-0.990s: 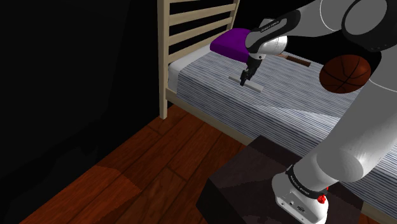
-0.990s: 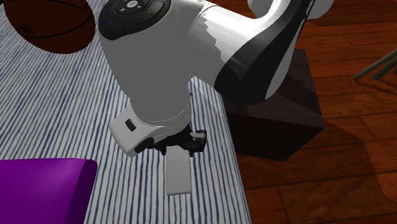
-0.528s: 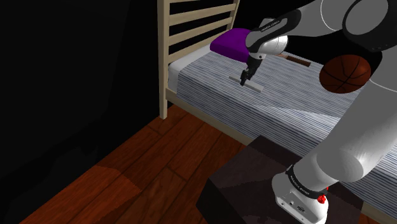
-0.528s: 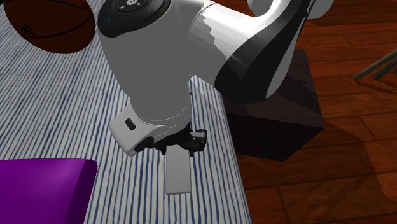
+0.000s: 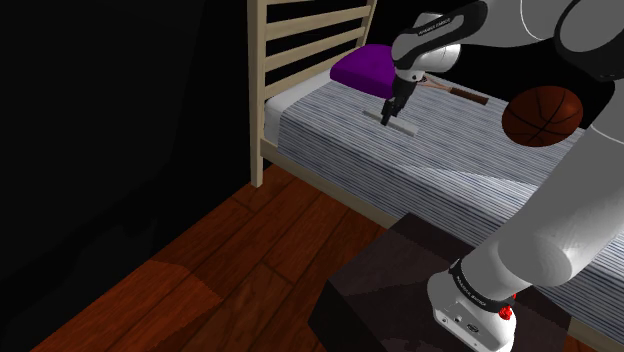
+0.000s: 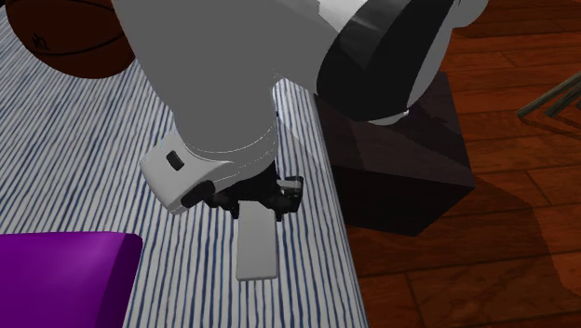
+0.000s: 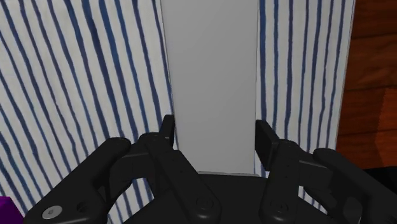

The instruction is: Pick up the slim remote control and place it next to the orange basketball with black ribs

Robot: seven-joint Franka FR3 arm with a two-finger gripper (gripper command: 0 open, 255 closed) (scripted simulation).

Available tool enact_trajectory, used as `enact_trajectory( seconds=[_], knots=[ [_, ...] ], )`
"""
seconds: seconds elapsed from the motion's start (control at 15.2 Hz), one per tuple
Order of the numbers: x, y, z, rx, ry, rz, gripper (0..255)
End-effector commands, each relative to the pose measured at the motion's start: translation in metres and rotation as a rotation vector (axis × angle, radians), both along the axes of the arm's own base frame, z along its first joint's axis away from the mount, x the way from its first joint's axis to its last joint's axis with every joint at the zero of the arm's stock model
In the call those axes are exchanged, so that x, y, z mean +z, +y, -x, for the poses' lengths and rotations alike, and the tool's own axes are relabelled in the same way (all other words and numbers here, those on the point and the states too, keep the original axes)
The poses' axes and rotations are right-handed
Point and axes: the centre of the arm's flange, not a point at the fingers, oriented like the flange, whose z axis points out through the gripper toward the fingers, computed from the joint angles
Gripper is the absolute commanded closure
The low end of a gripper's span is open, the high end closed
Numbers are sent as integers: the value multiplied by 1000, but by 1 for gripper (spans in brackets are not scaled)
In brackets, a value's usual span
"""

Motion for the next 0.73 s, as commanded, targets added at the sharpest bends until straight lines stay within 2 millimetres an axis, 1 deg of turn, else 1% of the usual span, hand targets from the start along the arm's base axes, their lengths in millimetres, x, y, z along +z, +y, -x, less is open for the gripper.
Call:
enact_trajectory(
  seconds=[0.0,0.66],
  knots=[
    [11,0,1,0,0,0,255],
    [64,0,1,0,0,0,255]
  ],
)
